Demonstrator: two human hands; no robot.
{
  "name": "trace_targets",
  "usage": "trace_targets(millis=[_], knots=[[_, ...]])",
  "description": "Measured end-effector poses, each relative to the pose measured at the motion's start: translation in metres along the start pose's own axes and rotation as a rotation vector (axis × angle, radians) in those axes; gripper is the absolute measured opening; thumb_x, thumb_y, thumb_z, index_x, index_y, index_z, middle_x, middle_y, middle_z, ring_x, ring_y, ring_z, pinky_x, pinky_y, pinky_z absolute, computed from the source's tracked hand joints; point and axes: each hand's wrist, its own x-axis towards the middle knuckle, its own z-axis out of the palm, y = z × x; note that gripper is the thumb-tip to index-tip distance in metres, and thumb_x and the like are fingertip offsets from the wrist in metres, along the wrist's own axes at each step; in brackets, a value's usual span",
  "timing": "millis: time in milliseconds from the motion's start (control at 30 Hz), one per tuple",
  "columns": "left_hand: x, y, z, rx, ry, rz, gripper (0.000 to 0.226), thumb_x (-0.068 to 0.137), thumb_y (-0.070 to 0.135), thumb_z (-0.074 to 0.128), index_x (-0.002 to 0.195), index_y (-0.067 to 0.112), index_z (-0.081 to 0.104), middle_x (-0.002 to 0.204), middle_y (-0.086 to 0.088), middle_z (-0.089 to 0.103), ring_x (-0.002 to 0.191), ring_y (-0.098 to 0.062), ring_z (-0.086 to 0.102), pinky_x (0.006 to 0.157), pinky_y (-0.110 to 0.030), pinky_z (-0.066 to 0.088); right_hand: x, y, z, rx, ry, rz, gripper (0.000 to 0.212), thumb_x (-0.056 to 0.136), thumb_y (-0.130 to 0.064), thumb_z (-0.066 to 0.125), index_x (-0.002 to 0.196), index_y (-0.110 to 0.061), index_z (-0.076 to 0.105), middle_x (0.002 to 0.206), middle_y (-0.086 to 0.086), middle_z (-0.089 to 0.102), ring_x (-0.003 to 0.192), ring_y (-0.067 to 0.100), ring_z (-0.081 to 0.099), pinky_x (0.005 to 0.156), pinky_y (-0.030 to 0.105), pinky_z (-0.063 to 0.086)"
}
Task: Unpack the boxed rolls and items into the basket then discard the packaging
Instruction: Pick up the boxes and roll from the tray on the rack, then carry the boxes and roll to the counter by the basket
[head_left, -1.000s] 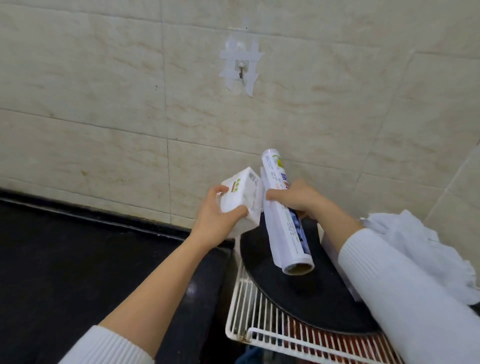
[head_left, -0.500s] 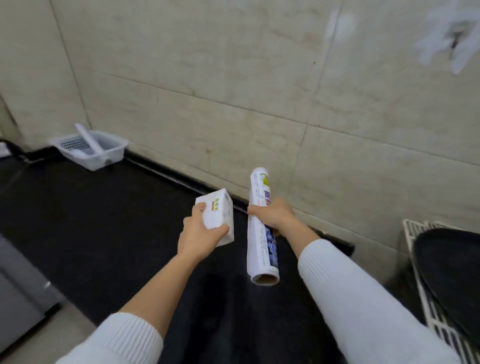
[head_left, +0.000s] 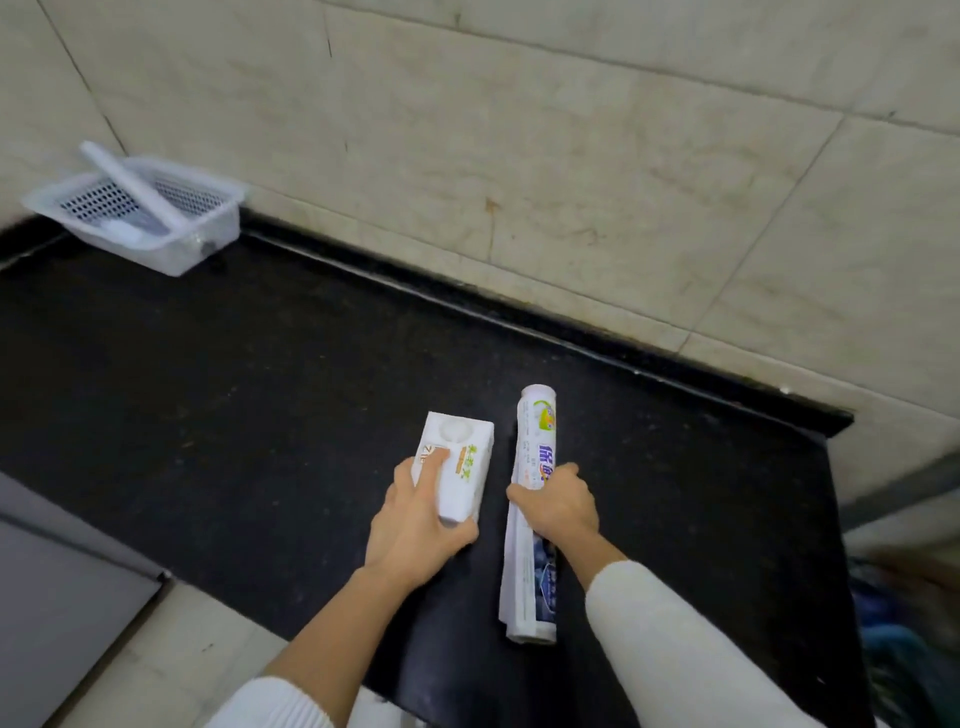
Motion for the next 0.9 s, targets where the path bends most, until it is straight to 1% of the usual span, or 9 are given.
trace_targets(millis=[133, 267, 333, 367, 433, 467, 533, 667, 900], knots=[[-0.002, -0.006, 0.009, 0.020, -0.013, 0.029, 0.090, 0.064, 0.054, 0.064, 0.139, 0.041, 0.016, 0.146, 0.007, 0.017, 0.123, -0.022, 0.038, 0.084, -0.038, 0.047, -0.006, 0.005, 0.017, -0.059, 0.037, 0.011, 0.062, 0.069, -0.047, 0.075, 0.101, -0.016, 0.032, 0.112, 0.011, 0.063, 0.099, 0.029, 0.064, 0.066, 0.033, 0.046], [0.001, -0.006, 0.009, 0.048, -0.049, 0.045, 0.092, 0.069, 0.053, 0.066, 0.143, 0.039, 0.012, 0.146, 0.003, 0.014, 0.121, -0.022, 0.034, 0.082, -0.035, 0.046, -0.010, 0.007, 0.022, -0.053, 0.046, 0.039, 0.068, 0.070, -0.053, 0.072, 0.112, -0.014, 0.037, 0.118, 0.011, 0.058, 0.103, 0.029, 0.062, 0.072, 0.036, 0.048], [0.002, -0.007, 0.006, 0.038, -0.094, 0.041, 0.095, 0.069, 0.054, 0.066, 0.144, 0.039, 0.010, 0.148, 0.000, 0.013, 0.126, -0.023, 0.030, 0.091, -0.040, 0.046, -0.012, 0.006, 0.019, -0.044, 0.035, 0.044, 0.073, 0.069, -0.056, 0.073, 0.117, -0.012, 0.039, 0.123, 0.011, 0.055, 0.107, 0.030, 0.060, 0.080, 0.039, 0.050], [0.002, -0.006, 0.005, 0.045, -0.118, 0.037, 0.098, 0.068, 0.056, 0.066, 0.145, 0.038, 0.009, 0.150, -0.002, 0.011, 0.131, -0.025, 0.024, 0.099, -0.043, 0.042, -0.013, 0.006, 0.015, -0.038, 0.028, 0.039, 0.075, 0.069, -0.057, 0.073, 0.118, -0.011, 0.040, 0.124, 0.011, 0.055, 0.108, 0.030, 0.060, 0.082, 0.040, 0.050], [0.004, 0.000, 0.001, 0.113, -0.130, 0.044, 0.103, 0.064, 0.063, 0.064, 0.147, 0.034, 0.009, 0.155, -0.009, 0.002, 0.141, -0.029, 0.006, 0.114, -0.049, 0.023, -0.015, 0.005, 0.005, -0.018, 0.013, 0.012, 0.077, 0.069, -0.059, 0.072, 0.119, -0.010, 0.041, 0.124, 0.012, 0.054, 0.110, 0.030, 0.059, 0.082, 0.039, 0.050], [0.006, 0.005, -0.001, 0.145, -0.115, 0.060, 0.103, 0.065, 0.065, 0.062, 0.147, 0.032, 0.010, 0.156, -0.010, -0.002, 0.143, -0.029, -0.002, 0.117, -0.050, 0.013, -0.015, 0.005, -0.003, -0.001, 0.012, -0.005, 0.077, 0.069, -0.059, 0.071, 0.119, -0.009, 0.042, 0.124, 0.012, 0.054, 0.109, 0.030, 0.059, 0.082, 0.039, 0.049], [0.014, 0.022, -0.006, 0.147, -0.072, 0.111, 0.095, 0.071, 0.065, 0.059, 0.148, 0.028, 0.017, 0.158, -0.014, -0.002, 0.144, -0.029, -0.005, 0.118, -0.047, 0.007, -0.015, 0.005, -0.023, 0.036, 0.035, -0.045, 0.076, 0.072, -0.058, 0.069, 0.121, -0.006, 0.043, 0.125, 0.014, 0.055, 0.111, 0.030, 0.059, 0.084, 0.039, 0.050], [0.036, 0.078, -0.009, 0.105, -0.029, 0.219, 0.071, 0.083, 0.048, 0.058, 0.143, 0.020, 0.031, 0.156, -0.020, 0.011, 0.144, -0.034, 0.006, 0.115, -0.045, 0.017, -0.017, 0.017, -0.086, 0.079, 0.168, -0.108, 0.077, 0.078, -0.057, 0.066, 0.129, -0.002, 0.046, 0.132, 0.016, 0.055, 0.119, 0.032, 0.055, 0.093, 0.039, 0.049], [0.031, 0.240, 0.028, 0.118, -0.031, 0.492, 0.059, 0.089, 0.037, 0.053, 0.140, 0.013, 0.036, 0.151, -0.020, 0.024, 0.140, -0.034, 0.016, 0.109, -0.045, 0.029, -0.031, 0.083, -0.242, 0.006, 0.457, -0.151, 0.055, 0.083, -0.048, 0.063, 0.118, -0.007, 0.052, 0.123, 0.014, 0.059, 0.110, 0.034, 0.058, 0.085, 0.040, 0.050]])
